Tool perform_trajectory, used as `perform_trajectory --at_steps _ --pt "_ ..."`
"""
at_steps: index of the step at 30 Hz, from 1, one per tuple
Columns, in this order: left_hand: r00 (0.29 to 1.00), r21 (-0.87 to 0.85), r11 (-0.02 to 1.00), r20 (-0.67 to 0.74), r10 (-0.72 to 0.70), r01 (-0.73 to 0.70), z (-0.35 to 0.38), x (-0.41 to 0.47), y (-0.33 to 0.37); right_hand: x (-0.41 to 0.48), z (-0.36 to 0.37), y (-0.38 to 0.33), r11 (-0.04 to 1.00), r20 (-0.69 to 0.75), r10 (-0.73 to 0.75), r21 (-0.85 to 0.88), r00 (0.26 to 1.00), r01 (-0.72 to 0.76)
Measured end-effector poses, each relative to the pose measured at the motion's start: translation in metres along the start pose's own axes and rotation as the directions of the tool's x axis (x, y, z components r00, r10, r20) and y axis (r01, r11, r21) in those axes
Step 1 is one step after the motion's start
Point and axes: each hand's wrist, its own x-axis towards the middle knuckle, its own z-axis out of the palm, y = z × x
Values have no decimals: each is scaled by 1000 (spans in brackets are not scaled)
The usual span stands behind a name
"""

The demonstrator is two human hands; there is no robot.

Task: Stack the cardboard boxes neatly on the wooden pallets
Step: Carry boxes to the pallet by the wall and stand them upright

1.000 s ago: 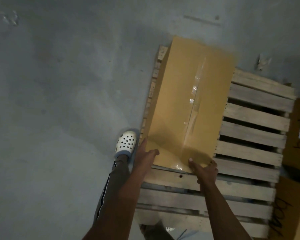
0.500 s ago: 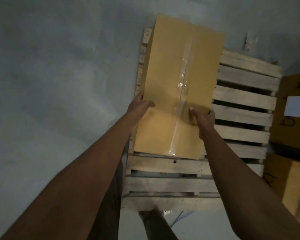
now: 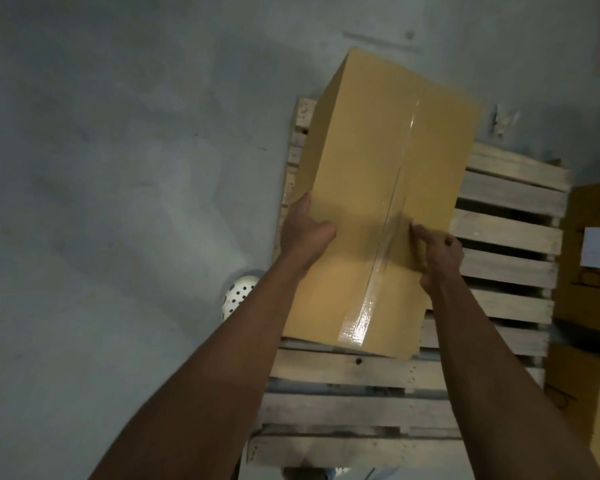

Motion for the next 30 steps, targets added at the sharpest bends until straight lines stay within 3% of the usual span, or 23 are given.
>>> perform_trajectory --at_steps 4,8,13,22,30 --pt "1000 17 1000 -16 19 -18 -5 10 11 7 12 -12 999 14 -27 -17 1000 28" --pt "998 -32 999 67 -10 12 -8 20 10 25 16 -21 998 21 -53 -28 998 54" --pt "985 -128 988 160 -60 81 -12 44 -2 41 23 -16 972 125 -122 -184 985 143" --pt "985 -195 976 162 -68 99 -9 39 -12 43 29 -2 913 58 -187 -358 981 195" --pt "991 -72 996 125 -48 57 -2 37 -16 36 26 4 854 73 -221 -467 973 229"
